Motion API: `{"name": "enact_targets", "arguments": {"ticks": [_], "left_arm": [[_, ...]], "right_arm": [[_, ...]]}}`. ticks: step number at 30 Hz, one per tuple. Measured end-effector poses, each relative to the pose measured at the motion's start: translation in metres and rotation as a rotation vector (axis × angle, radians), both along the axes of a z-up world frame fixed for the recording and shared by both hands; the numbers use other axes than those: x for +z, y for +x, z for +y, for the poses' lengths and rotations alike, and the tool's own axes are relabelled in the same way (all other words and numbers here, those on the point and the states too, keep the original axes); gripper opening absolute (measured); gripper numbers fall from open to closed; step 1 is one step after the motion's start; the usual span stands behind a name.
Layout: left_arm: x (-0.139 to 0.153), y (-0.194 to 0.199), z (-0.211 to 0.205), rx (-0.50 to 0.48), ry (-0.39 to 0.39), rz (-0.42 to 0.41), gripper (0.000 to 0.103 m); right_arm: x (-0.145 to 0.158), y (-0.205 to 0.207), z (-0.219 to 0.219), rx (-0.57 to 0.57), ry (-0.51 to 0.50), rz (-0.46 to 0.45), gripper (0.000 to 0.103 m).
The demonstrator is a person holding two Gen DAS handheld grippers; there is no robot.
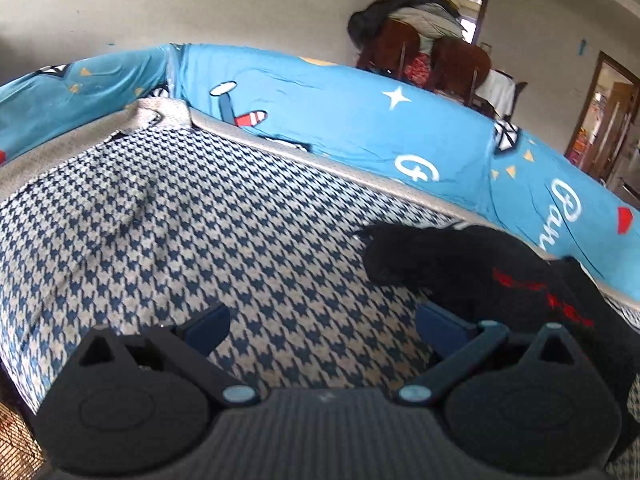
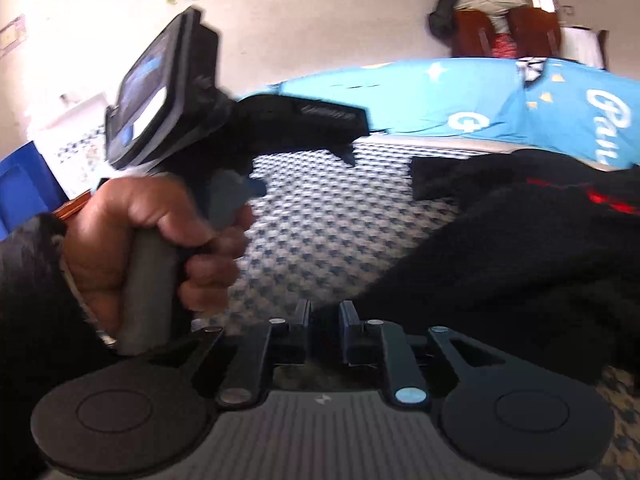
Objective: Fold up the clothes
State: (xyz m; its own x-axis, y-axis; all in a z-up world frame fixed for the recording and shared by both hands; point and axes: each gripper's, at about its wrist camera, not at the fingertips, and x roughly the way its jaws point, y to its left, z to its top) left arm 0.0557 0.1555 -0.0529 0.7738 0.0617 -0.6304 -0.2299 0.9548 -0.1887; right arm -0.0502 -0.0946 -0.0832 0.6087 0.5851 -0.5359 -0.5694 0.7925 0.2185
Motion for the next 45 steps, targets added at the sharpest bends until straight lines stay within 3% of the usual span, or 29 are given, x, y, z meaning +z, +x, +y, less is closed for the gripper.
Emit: {"name": "enact_targets", "arguments": {"ticks": [6,8,13,21,29,38,40,41,42,45], "left_arm": [[-0.012,-0.012,-0.028,-0.099,0.037,0.028,0.103],[-0.018,-0.016,-0.036,-0.124,0.038,0.046,0.103],[-0.031,-0.026,-0.058,-0.203,0.053,0.076,0.103],[-0.05,-0.029,-0.085,-0.287,0.068,0.139,0.103],[-0.071,-0.019,-0.083,-0.244,0.056,0.221,0.103],[-0.076,-0.018,-0.083,-0.243,0.076,0.221,0.103],[-0.076,-0.018,-0.083,-0.243,0.077,0.219,0.103],[-0.076,-0.018,-0.083,-0.242,0.078,0.219,0.103],[-0.076,-0.018,-0.083,-0.242,0.077,0.218,0.103],[-0.076,-0.017,-0.082,-0.239,0.07,0.215,0.103]], "right_arm": [[-0.002,-0.009,-0.034,-0.126,-0.031,0.007,0.022],[-0.004,-0.012,-0.043,-0.177,-0.057,0.003,0.029],[-0.014,-0.014,-0.076,-0.359,-0.136,0.006,0.032],[-0.021,0.002,-0.13,-0.628,-0.092,0.076,0.039],[-0.035,0.025,-0.145,-0.724,-0.109,0.08,0.044],[-0.048,0.044,-0.137,-0.704,-0.139,0.003,0.046],[-0.048,0.043,-0.134,-0.698,-0.152,-0.015,0.04],[-0.047,0.042,-0.134,-0.696,-0.15,-0.021,0.025],[-0.046,0.041,-0.134,-0.694,-0.148,-0.026,0.02],[-0.043,0.038,-0.133,-0.687,-0.143,-0.042,0.014]]}}
